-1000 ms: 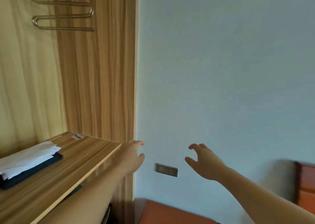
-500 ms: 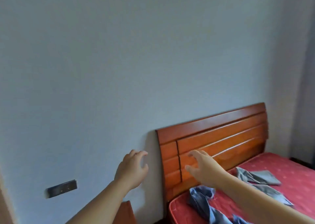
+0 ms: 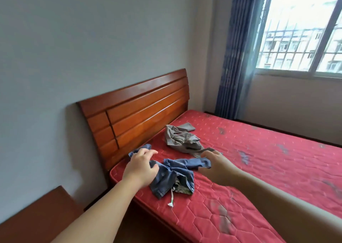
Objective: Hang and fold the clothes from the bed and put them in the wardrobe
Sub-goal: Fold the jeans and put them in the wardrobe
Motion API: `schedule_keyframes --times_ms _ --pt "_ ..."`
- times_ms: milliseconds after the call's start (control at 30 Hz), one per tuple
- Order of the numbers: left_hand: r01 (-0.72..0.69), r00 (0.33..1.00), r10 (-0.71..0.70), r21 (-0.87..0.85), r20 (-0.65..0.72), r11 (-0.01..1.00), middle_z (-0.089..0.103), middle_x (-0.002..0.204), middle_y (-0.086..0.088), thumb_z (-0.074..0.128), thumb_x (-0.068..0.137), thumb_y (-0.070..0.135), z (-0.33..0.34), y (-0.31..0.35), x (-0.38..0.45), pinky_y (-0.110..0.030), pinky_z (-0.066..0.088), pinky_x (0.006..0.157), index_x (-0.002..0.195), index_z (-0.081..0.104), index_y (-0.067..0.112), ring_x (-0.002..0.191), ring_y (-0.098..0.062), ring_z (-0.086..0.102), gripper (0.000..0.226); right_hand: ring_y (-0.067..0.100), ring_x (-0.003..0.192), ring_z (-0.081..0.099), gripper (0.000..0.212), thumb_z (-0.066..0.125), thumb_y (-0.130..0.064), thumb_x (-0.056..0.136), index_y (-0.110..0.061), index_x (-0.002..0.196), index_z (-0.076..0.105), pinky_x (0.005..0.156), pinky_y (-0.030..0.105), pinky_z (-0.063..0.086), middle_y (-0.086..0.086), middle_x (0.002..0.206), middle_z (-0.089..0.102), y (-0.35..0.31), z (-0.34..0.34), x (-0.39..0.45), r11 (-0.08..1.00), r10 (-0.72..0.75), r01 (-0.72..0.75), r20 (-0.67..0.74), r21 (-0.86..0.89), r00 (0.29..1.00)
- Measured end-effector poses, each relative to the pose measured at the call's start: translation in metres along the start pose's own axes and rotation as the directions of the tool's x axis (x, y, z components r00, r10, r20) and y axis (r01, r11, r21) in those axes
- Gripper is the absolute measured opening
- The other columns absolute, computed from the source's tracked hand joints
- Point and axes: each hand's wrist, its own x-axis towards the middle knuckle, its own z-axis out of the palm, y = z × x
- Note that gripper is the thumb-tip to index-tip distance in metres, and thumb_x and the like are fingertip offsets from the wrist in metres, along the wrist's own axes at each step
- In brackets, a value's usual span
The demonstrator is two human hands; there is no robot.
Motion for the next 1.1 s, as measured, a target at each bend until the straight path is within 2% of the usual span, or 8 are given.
schedule_keyframes --times_ms 100,233,367,533,633,900,1100 --pt "-0.013 0.999 0.011 0.044 0.032 0.999 0.047 0.137 0.003 0.056 0.089 0.028 0.011 0.036 -0.011 -0.036 0.040 0.103 0.132 0.054 0.029 0.125 -0.020 0.042 0.043 0.020 0.109 0.052 0.049 0.056 -0.035 0.089 -0.022 0.135 0.046 0.085 0.027 0.045 0.004 0.138 0.044 0.036 -0.018 -0.018 1.000 0.028 -0.028 -0.017 0.012 0.999" --pt "0.014 0.997 -0.020 0.085 0.072 0.996 0.047 0.138 0.001 0.056 0.088 0.029 0.033 0.067 -0.026 -0.038 0.039 0.105 0.131 0.053 0.028 0.128 -0.022 0.041 0.043 0.022 0.118 0.050 0.053 0.059 -0.034 0.089 -0.019 0.137 0.045 0.093 0.029 0.043 0.007 0.140 0.045 0.073 -0.016 -0.032 0.999 0.019 -0.019 0.001 0.035 1.000" --pt "0.001 0.987 -0.027 0.162 0.158 0.987 0.045 0.137 0.004 0.054 0.089 0.032 0.046 0.075 -0.033 -0.040 0.040 0.103 0.134 0.049 0.030 0.127 -0.021 0.041 0.045 0.022 0.114 0.051 0.055 0.059 -0.040 0.089 -0.020 0.138 0.044 0.088 0.026 0.039 0.008 0.135 0.047 0.090 -0.004 -0.027 0.998 0.046 -0.049 0.073 0.039 0.996" --pt "0.055 0.979 -0.092 0.198 0.181 0.979 0.044 0.140 0.003 0.054 0.090 0.033 0.046 0.047 -0.012 -0.040 0.040 0.104 0.135 0.049 0.031 0.128 -0.021 0.042 0.045 0.021 0.108 0.053 0.054 0.060 -0.043 0.087 -0.020 0.135 0.046 0.084 0.026 0.042 0.007 0.134 0.048 0.082 0.011 0.016 1.000 -0.008 0.007 0.098 0.019 0.995" --pt "0.085 0.977 -0.120 0.191 0.176 0.978 0.046 0.139 0.003 0.054 0.089 0.032 0.050 0.022 0.018 -0.040 0.040 0.104 0.133 0.050 0.032 0.127 -0.020 0.043 0.044 0.022 0.114 0.052 0.057 0.059 -0.043 0.086 -0.022 0.137 0.043 0.088 0.026 0.041 0.006 0.138 0.044 0.074 0.020 0.051 1.000 -0.014 0.016 0.139 -0.012 0.990" --pt "0.050 0.966 -0.093 0.181 0.240 0.982 0.045 0.139 0.004 0.053 0.090 0.034 0.084 -0.033 0.114 -0.040 0.042 0.100 0.135 0.047 0.032 0.128 -0.021 0.041 0.045 0.023 0.115 0.053 0.055 0.056 -0.043 0.086 -0.023 0.136 0.045 0.093 0.033 0.046 0.005 0.137 0.044 0.073 0.036 0.146 0.994 0.050 -0.034 0.158 -0.105 0.986" --pt "0.094 0.942 -0.132 0.136 0.310 0.986 0.046 0.139 0.004 0.053 0.089 0.032 0.130 -0.061 0.179 -0.041 0.043 0.101 0.133 0.048 0.031 0.129 -0.021 0.041 0.044 0.026 0.108 0.055 0.052 0.056 -0.047 0.086 -0.021 0.130 0.048 0.092 0.037 0.048 0.007 0.127 0.048 0.100 0.070 0.221 0.989 0.104 -0.077 0.219 -0.127 0.970"
